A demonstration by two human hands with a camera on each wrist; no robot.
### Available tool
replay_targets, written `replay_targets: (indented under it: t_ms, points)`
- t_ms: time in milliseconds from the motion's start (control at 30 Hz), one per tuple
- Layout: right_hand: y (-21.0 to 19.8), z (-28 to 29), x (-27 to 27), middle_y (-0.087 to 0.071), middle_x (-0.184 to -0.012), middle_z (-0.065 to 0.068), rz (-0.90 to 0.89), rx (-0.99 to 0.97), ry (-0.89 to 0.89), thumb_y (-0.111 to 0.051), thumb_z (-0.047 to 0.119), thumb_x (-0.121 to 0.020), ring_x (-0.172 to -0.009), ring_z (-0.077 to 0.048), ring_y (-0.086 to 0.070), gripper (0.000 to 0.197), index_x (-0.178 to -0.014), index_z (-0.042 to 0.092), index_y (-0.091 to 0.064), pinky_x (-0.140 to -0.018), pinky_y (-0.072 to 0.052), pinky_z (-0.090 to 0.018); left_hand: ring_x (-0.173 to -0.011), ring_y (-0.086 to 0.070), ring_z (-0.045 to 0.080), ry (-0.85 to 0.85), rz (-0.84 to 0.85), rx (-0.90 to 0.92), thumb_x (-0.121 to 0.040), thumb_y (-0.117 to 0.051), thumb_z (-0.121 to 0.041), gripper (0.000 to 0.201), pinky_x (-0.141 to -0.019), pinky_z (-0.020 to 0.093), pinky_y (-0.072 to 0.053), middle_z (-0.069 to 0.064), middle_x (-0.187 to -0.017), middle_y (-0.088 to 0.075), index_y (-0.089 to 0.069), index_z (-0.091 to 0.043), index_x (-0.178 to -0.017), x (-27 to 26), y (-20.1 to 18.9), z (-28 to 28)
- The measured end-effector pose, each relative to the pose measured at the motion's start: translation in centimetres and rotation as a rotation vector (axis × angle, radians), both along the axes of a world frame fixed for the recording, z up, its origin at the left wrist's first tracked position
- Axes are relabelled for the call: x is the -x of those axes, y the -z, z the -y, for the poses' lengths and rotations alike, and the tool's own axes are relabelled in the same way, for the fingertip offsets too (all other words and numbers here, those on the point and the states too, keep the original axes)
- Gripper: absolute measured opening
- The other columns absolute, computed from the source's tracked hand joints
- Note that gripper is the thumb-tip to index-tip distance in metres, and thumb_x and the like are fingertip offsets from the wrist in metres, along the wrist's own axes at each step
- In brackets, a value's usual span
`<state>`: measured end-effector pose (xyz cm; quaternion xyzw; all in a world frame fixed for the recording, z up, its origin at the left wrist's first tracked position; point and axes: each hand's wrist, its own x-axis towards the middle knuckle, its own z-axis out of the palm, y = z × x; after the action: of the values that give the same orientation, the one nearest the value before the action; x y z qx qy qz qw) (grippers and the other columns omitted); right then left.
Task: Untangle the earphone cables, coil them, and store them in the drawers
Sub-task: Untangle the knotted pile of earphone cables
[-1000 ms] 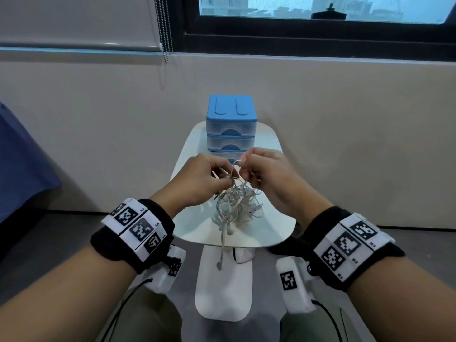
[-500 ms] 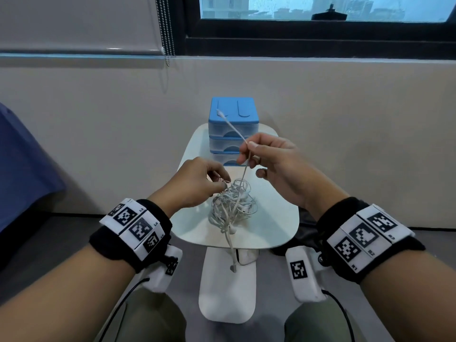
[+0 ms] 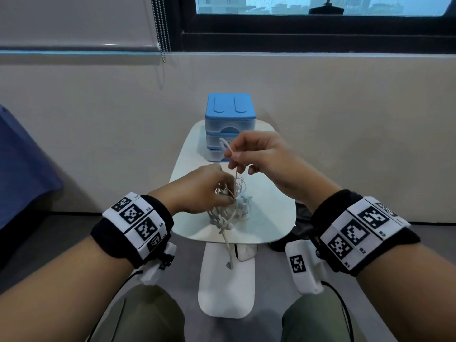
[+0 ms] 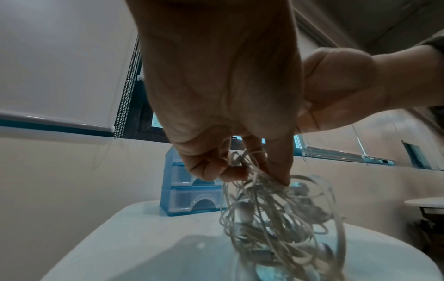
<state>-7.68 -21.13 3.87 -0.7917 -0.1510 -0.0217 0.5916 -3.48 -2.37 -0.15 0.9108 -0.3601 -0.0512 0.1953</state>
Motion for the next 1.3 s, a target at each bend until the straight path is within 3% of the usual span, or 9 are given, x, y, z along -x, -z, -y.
replay_targets:
  t_ms: [100, 167, 300, 367, 500, 667, 833, 1100, 1300]
  points:
    - [-0.5, -0.1, 0.6, -0.075, -0.084, -0.007, -0.009, 0.106, -0.159, -0.064, -0.003, -0.094, -0.08, -0.02, -0.065, 0.016, -0.099, 0.007, -0.076, -0.073, -0.048, -0.03, -0.064, -0.054, -0.008, -0.05, -0.081, 0.176, -0.088, -0.077, -0.009, 0.018, -0.06, 0.01, -0.04, -0.01, -0.079, -0.052, -0.061, -0.017, -0.09, -0.3, 0.0, -0.2]
    - [-0.6, -0.3, 0.8, -0.076, -0.085, -0.009, 0.005, 0.166, -0.151, -0.064, -0.004, -0.094, -0.08, -0.018, -0.068, 0.021, -0.1, 0.01, -0.077, -0.074, -0.052, -0.028, -0.053, -0.052, -0.006, -0.108, -0.121, 0.224, -0.089, -0.074, -0.006, 0.016, -0.054, 0.011, -0.039, -0.012, -0.069, -0.052, -0.062, -0.017, -0.088, -0.5, 0.1, -0.4]
    - [0.7, 0.1, -0.1, -0.075, -0.082, -0.008, 0.0, 0.127, 0.099, -0.068, -0.002, -0.091, -0.07, -0.017, -0.071, 0.014, -0.098, 0.007, -0.075, -0.062, -0.05, -0.021, -0.065, -0.062, 0.01, -0.08, -0.16, 0.25, -0.091, -0.073, -0.008, 0.015, -0.066, 0.03, -0.052, -0.008, -0.078, -0.066, -0.066, -0.021, -0.087, -0.9, 0.3, -0.7]
    - [1.8, 0.5, -0.5, -0.072, -0.075, -0.005, -0.05, 0.161, 0.176, -0.069, -0.004, -0.088, -0.065, -0.014, -0.07, 0.014, -0.092, 0.008, -0.074, -0.06, -0.05, -0.024, -0.065, -0.062, 0.013, -0.096, -0.169, 0.288, -0.091, -0.073, -0.008, 0.016, -0.065, 0.028, -0.051, -0.005, -0.08, -0.067, -0.066, -0.021, -0.085, -0.9, 0.5, -0.9]
    - [3.3, 0.6, -0.1, -0.07, -0.072, 0.001, -0.14, 0.334, 0.096, -0.073, -0.001, -0.083, -0.06, -0.006, -0.064, 0.013, -0.085, 0.011, -0.076, -0.058, -0.049, -0.019, -0.063, -0.063, 0.012, -0.108, -0.208, 0.336, -0.091, -0.073, -0.009, 0.012, -0.064, 0.027, -0.05, -0.01, -0.073, -0.067, -0.065, -0.015, -0.085, -1.1, 0.7, -1.0]
    - [4.4, -0.5, 0.3, -0.065, -0.069, 0.007, -0.056, 0.537, 0.056, -0.084, 0.01, -0.077, -0.053, 0.002, -0.051, 0.011, -0.083, 0.017, -0.078, -0.055, -0.041, -0.008, -0.064, -0.061, 0.009, -0.137, -0.213, 0.35, -0.092, -0.072, -0.009, 0.011, -0.062, 0.022, -0.047, -0.005, -0.077, -0.068, -0.065, -0.014, -0.085, -1.2, 0.8, -0.9]
    - [4.8, -0.7, -0.2, -0.062, -0.07, 0.01, 0.038, 0.5, 0.104, -0.079, 0.0, -0.075, -0.055, 0.001, -0.052, 0.023, -0.083, 0.02, -0.071, -0.056, -0.04, -0.01, -0.063, -0.062, 0.008, -0.182, -0.244, 0.363, -0.092, -0.07, -0.007, 0.009, -0.056, 0.015, -0.045, 0.0, -0.082, -0.068, -0.066, -0.012, -0.087, -1.1, 0.6, -1.1]
    - [5.5, -1.0, -0.2, -0.063, -0.077, 0.01, 0.128, 0.551, 0.115, -0.085, 0.019, -0.08, -0.063, 0.004, -0.054, 0.014, -0.093, 0.024, -0.083, -0.062, -0.04, -0.011, -0.063, -0.063, 0.011, -0.269, -0.348, 0.459, -0.09, -0.07, -0.005, 0.011, -0.057, 0.022, -0.048, 0.006, -0.084, -0.067, -0.065, -0.013, -0.084, -0.9, 1.0, -1.2]
    - [5.5, -1.5, -0.1, -0.063, -0.074, 0.007, 0.145, 0.514, 0.137, -0.082, 0.01, -0.075, -0.06, 0.001, -0.052, 0.015, -0.08, 0.022, -0.076, -0.058, -0.04, -0.012, -0.063, -0.062, 0.012, -0.309, -0.368, 0.465, -0.089, -0.068, -0.002, 0.011, -0.059, 0.025, -0.049, 0.009, -0.082, -0.065, -0.064, -0.011, -0.085, -1.0, 1.0, -1.2]
